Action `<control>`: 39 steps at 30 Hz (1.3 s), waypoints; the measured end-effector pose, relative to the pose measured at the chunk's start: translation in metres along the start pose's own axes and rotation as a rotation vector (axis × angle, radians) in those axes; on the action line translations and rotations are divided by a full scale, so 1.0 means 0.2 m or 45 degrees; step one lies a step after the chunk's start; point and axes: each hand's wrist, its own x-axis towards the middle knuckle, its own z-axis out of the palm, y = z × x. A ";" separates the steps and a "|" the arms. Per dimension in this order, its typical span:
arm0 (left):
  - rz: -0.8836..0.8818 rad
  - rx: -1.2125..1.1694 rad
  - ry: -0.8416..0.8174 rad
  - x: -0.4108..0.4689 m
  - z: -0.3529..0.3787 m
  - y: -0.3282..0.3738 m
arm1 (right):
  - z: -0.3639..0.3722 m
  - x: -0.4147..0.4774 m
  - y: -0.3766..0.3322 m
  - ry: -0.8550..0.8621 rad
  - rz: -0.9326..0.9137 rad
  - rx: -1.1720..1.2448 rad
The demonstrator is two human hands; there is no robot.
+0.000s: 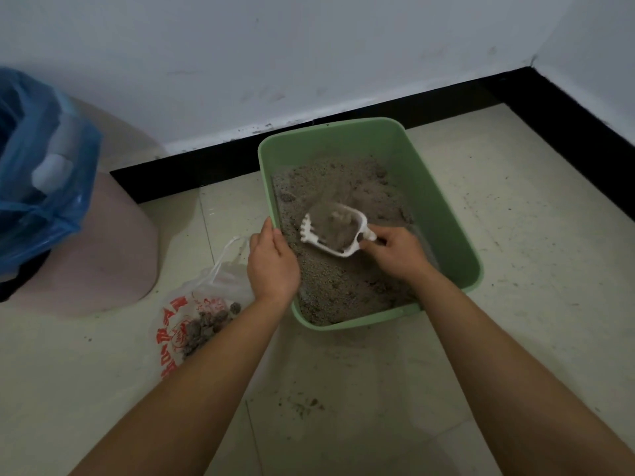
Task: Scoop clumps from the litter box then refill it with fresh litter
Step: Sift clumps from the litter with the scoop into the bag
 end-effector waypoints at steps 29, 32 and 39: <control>-0.188 -0.435 -0.238 0.06 -0.07 -0.02 | -0.01 -0.08 -0.05 -0.100 -0.148 0.077; -0.258 -0.479 -0.310 0.09 -0.09 -0.04 | -0.01 -0.09 -0.05 -0.100 -0.150 0.099; -0.386 -0.486 -0.551 0.12 -0.19 0.04 | -0.02 -0.11 -0.07 -0.105 -0.167 0.089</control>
